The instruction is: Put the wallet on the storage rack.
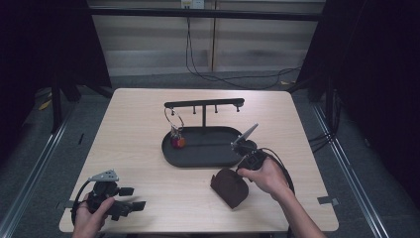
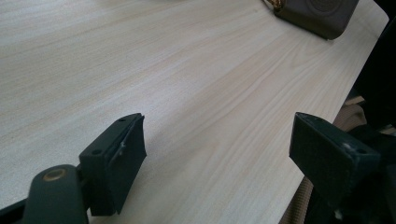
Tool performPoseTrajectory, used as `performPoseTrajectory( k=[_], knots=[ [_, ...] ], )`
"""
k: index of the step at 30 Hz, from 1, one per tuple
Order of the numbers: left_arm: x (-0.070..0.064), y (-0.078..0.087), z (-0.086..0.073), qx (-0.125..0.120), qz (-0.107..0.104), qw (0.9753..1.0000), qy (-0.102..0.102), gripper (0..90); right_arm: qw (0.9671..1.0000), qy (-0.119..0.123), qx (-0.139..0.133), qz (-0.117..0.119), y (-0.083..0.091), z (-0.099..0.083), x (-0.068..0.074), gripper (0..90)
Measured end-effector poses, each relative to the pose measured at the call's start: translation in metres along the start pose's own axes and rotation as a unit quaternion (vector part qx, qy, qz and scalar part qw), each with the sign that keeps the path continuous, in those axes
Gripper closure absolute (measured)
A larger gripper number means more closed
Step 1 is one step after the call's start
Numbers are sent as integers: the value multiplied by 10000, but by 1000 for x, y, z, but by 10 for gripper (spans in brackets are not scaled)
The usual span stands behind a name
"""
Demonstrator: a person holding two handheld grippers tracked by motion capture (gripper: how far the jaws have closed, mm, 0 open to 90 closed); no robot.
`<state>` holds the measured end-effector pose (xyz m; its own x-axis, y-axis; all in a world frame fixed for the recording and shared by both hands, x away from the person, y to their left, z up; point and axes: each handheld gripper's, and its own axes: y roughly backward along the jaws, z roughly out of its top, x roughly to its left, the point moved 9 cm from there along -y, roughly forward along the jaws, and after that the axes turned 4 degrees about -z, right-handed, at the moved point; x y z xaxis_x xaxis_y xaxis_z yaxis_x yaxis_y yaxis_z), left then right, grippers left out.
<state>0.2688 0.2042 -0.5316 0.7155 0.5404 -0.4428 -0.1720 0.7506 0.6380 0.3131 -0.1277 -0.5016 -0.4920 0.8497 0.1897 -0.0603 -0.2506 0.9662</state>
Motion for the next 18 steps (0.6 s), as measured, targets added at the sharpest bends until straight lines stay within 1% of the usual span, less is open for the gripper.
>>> performPoseTrajectory(
  k=[1,2,4,5,6,8,10,11,14,16,18],
  knots=[
    [1,0,0,-19,39,10000,-10,184,10000,0,0,0,0,0,0,817],
    [1,1,0,-23,37,10000,-15,184,10000,20,16,-61,2,0,1,820],
    [1,0,0,-22,42,10000,-11,184,10000,28,25,-90,3,0,1,820],
    [1,0,0,-19,38,10000,-6,184,9998,35,25,-178,4,1,1,821],
    [1,0,0,-19,38,10000,-6,184,9998,36,24,-201,5,1,1,821],
    [0,0,0,-33,34,10000,-5,184,9994,57,77,-333,7,2,1,822],
    [0,1,1,-62,27,10000,13,184,9991,88,89,-413,10,2,0,825],
    [0,1,1,-68,11,10000,23,184,9991,88,89,-413,10,2,0,825],
    [0,1,1,-63,11,10000,26,184,9984,152,80,-536,15,1,-2,825],
    [0,1,0,-41,16,10000,8,184,9980,148,114,-599,20,-1,-3,826],
    [0,1,0,-34,15,10000,9,184,9980,115,66,-613,23,-2,-5,826]
  ],
)
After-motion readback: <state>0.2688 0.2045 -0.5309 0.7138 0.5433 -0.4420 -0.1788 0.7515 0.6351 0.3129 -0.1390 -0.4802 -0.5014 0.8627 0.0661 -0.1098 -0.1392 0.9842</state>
